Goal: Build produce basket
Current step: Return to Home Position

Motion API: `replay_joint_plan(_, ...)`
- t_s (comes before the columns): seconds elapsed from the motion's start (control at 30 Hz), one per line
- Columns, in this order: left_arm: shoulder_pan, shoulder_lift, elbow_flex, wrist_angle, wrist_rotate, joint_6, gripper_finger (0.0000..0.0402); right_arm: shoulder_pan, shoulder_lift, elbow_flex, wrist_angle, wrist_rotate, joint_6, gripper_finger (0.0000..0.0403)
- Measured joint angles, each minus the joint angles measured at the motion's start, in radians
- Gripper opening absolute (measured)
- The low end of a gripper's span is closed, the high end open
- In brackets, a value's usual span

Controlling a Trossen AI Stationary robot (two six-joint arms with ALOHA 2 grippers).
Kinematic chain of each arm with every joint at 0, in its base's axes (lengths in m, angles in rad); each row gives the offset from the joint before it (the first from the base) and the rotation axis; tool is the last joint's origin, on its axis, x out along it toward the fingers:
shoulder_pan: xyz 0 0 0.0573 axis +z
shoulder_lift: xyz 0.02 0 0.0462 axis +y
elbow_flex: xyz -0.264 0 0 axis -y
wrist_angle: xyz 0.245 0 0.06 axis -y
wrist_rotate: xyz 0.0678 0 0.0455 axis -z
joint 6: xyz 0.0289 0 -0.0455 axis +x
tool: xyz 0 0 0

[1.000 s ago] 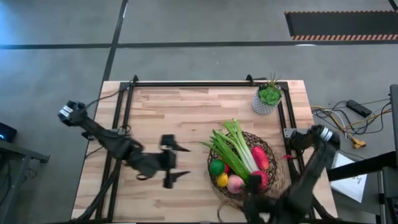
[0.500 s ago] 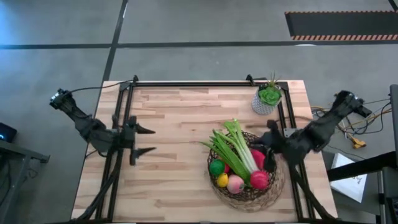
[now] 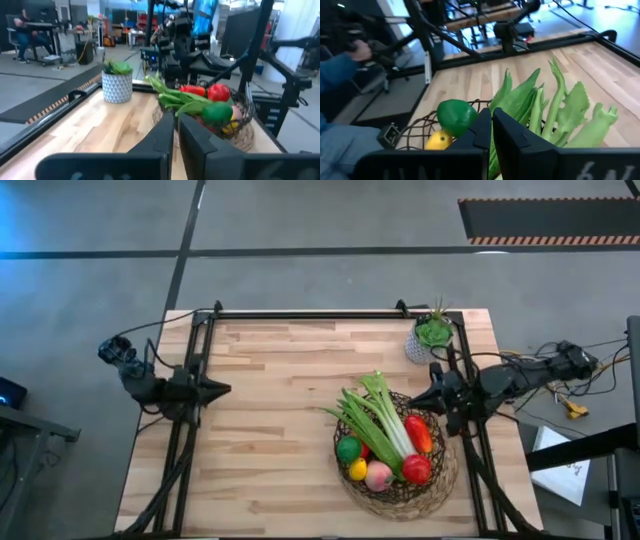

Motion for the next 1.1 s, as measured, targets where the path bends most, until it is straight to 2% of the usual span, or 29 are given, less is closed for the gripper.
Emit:
replay_joint_plan(0.17,0.001,-0.143,-0.063,0.022,-0.028,0.029,0.0003,-0.027,-0.124,-0.07,-0.003,-0.085,-0.023,0.0008)
replay_joint_plan(0.23,0.01,-0.118,-0.078,-0.011,-0.038,0.03,0.0001,-0.027,-0.176,-0.098,-0.006,-0.086,-0.027,0.0008)
replay_joint_plan(0.4,0.035,-0.122,-0.131,0.042,-0.003,0.031,0.0,-0.027,-0.306,-0.174,0.004,-0.079,-0.01,0.0008)
replay_joint_plan(0.53,0.073,-0.12,-0.193,0.175,0.051,0.064,0.0,-0.027,-0.357,-0.224,-0.002,-0.077,0.013,0.0008)
replay_joint_plan(0.67,0.145,-0.121,-0.288,0.315,0.175,0.074,0.0,-0.029,-0.343,-0.238,-0.002,-0.076,0.017,0.0008)
replay_joint_plan(0.8,0.272,-0.13,-0.389,0.431,0.32,0.071,0.0,-0.029,-0.349,-0.251,0.003,-0.076,0.022,0.0008)
replay_joint_plan(0.9,0.386,-0.126,-0.403,0.483,0.464,0.065,0.0,-0.029,-0.357,-0.275,0.013,-0.076,0.022,0.0008)
replay_joint_plan(1.1,0.622,-0.116,-0.403,0.477,0.703,0.038,0.0,-0.031,-0.357,-0.37,0.078,-0.076,0.022,0.0008)
